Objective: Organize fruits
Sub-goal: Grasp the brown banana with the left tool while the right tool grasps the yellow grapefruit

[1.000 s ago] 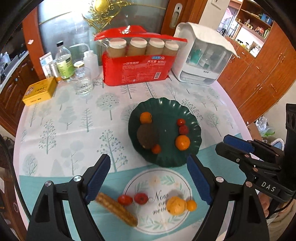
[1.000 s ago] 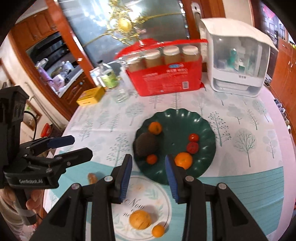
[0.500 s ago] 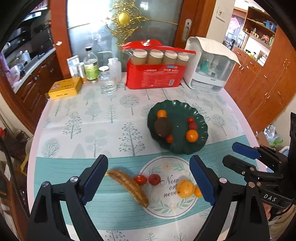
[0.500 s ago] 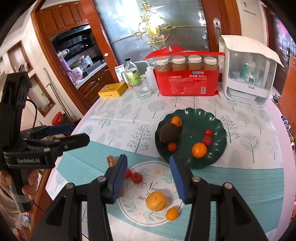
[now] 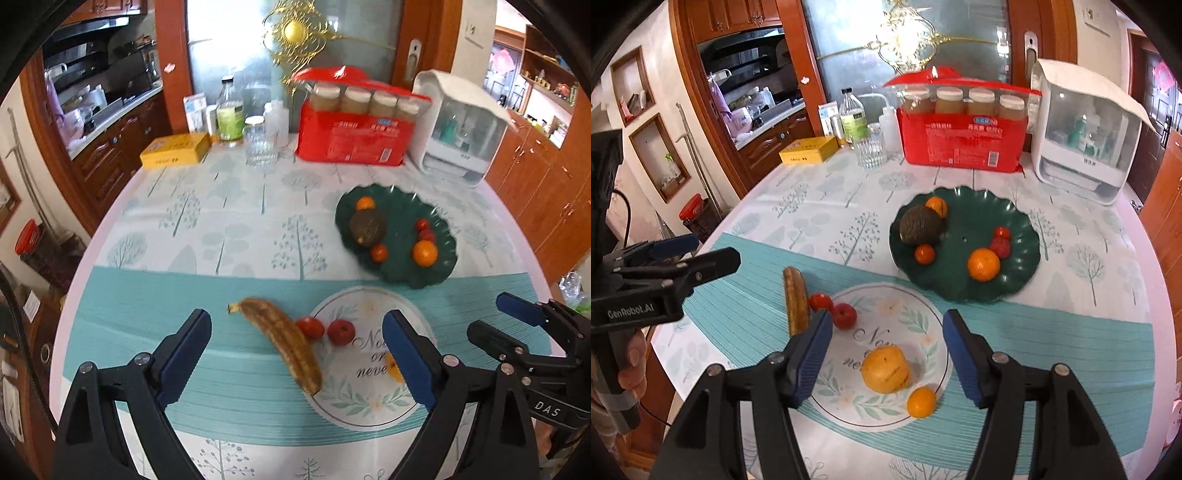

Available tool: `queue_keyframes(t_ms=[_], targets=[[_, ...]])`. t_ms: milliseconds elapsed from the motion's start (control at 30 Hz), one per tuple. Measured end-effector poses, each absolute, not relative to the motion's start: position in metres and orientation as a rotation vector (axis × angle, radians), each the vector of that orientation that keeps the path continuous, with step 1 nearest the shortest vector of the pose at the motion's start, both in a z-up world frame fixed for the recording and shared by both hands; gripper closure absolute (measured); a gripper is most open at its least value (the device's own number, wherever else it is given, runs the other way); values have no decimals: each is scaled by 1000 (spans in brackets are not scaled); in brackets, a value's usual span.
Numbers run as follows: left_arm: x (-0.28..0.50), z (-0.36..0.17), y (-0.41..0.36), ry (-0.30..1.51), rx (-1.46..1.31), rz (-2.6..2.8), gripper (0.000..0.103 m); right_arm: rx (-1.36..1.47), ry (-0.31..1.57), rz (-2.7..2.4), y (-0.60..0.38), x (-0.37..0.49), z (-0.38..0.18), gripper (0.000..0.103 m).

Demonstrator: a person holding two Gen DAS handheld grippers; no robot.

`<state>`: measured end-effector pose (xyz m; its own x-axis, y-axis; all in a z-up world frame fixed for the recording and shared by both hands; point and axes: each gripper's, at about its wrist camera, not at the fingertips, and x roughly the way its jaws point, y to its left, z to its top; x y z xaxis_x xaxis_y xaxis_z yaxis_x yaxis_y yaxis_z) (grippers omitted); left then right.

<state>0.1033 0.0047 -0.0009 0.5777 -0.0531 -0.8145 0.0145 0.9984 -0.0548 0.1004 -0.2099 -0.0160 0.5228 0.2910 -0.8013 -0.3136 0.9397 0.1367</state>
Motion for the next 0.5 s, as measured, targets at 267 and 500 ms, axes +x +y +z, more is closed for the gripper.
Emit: queue_keyframes(t_ms=[267,500], targets=[[101,-54,9,1023,-101,-18,10,13,1037,346,-211,97,-61,37],[110,-97,17,1088,-173,16,10,5,1093,337,-206,100,-93,37]])
